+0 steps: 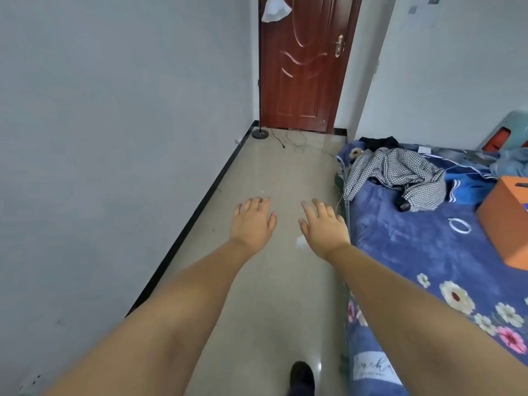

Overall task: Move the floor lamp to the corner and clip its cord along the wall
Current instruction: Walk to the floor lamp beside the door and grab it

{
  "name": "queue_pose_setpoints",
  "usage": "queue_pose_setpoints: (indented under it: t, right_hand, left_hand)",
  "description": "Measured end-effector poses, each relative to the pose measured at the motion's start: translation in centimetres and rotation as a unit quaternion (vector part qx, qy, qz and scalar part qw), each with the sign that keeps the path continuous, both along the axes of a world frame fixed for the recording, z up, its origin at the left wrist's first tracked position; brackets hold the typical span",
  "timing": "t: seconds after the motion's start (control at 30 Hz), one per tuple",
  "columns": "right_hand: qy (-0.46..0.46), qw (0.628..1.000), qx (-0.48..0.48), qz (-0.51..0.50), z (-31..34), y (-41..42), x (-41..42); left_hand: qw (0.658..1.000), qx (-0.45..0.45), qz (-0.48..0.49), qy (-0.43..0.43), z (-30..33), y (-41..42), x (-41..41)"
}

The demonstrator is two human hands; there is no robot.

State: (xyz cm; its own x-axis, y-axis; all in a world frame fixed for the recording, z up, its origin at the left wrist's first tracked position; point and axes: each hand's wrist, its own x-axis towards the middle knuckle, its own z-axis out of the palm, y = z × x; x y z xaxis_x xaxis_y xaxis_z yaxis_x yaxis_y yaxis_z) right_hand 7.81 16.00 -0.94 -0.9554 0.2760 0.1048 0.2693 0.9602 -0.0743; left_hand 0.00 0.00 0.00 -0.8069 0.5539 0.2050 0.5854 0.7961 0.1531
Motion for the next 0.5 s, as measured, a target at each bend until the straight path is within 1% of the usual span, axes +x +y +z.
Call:
queue_pose_setpoints:
  t: [0.07, 0.13, 0.37, 0.5]
  right_hand:
    - [0.004, 1.0, -0.021, -0.016, -0.1, 2.6, -2.6]
    - [0.003, 1.0, -0.022, -0.018, 0.0, 5.8, -5.7]
    - [-0.018, 0.999, 0.002, -0.031, 2.3, 18.1, -18.1]
    - [-0.02, 1.0, -0.013, -0.016, 2.7, 21.0, -26.3]
  left_hand:
    - [1.0, 0.012, 0.001, -0.001, -0.2, 2.4, -2.8]
    - [1.0, 0.012, -0.001, -0.005, -0.1, 5.3, -6.2]
    - [0.999, 0.043, 0.015, -0.026, 1.6, 16.0, -18.4]
    - [0.998, 0.044, 0.028, -0.037, 1.1, 18.8, -25.8]
